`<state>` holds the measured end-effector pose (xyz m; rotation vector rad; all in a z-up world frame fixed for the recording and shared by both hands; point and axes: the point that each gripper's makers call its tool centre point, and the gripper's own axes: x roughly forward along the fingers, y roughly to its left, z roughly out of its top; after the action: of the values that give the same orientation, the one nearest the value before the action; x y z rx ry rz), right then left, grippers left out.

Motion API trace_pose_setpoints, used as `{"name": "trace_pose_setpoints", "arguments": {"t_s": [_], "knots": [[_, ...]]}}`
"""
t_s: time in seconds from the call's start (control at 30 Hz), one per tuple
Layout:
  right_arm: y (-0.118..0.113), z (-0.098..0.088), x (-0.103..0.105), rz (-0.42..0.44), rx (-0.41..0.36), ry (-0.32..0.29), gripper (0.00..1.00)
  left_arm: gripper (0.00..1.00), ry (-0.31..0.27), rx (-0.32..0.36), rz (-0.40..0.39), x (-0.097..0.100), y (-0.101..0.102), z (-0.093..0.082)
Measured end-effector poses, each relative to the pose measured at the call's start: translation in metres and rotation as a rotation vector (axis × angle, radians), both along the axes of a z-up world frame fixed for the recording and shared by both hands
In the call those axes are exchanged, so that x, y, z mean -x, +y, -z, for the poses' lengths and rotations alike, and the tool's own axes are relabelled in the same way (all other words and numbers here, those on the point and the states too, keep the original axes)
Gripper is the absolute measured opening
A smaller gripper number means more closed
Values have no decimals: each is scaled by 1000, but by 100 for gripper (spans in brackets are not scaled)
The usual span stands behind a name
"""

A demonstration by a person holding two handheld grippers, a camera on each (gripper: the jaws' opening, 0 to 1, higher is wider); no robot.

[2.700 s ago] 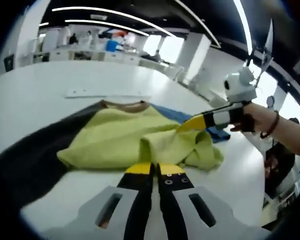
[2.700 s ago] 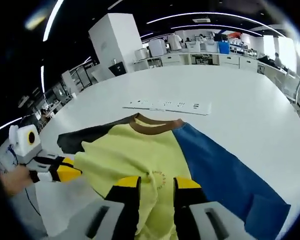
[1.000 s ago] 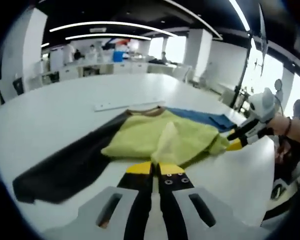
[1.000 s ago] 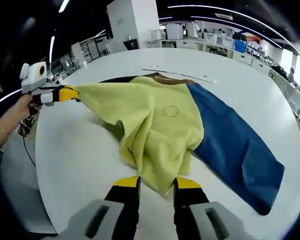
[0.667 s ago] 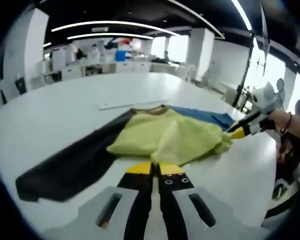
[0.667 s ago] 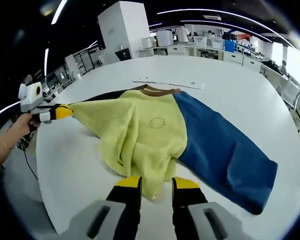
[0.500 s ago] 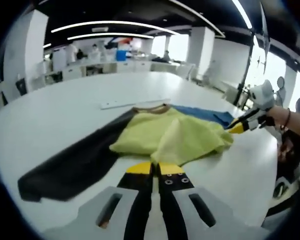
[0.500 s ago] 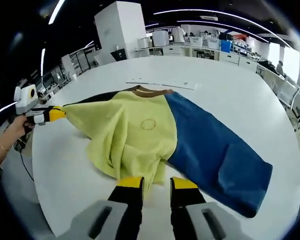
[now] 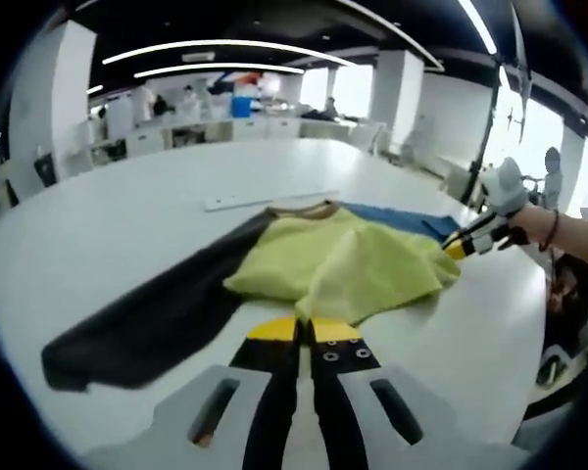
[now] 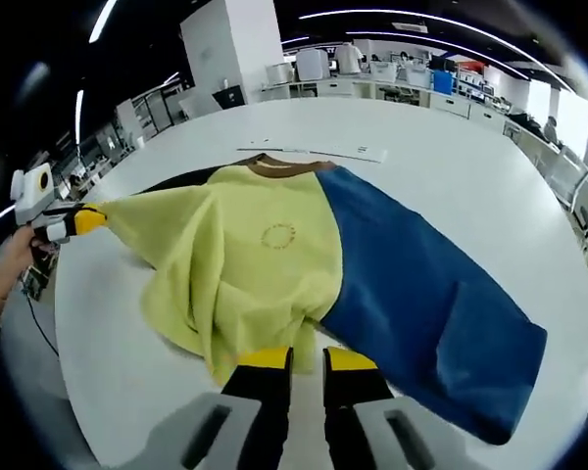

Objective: Fold the garment on the visible template until the final outline fits inside the template.

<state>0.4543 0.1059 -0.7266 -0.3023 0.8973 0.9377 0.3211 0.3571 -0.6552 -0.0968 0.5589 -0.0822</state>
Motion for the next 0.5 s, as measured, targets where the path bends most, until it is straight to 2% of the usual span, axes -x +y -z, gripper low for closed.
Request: {"name": "trace_pose_setpoints", "arguments": {"t_s": [0.1,0.3,0.5], "knots": [[0,4,2,-7,9,4,0,0,5,-6,0,4,1,0],[-3,-3,5,5,-5,2,0,0,11,-24,-3,13,4,-2],[-14,-14,17,2,-13,3,0,0,12,-38,-18,28,11,-6]]}}
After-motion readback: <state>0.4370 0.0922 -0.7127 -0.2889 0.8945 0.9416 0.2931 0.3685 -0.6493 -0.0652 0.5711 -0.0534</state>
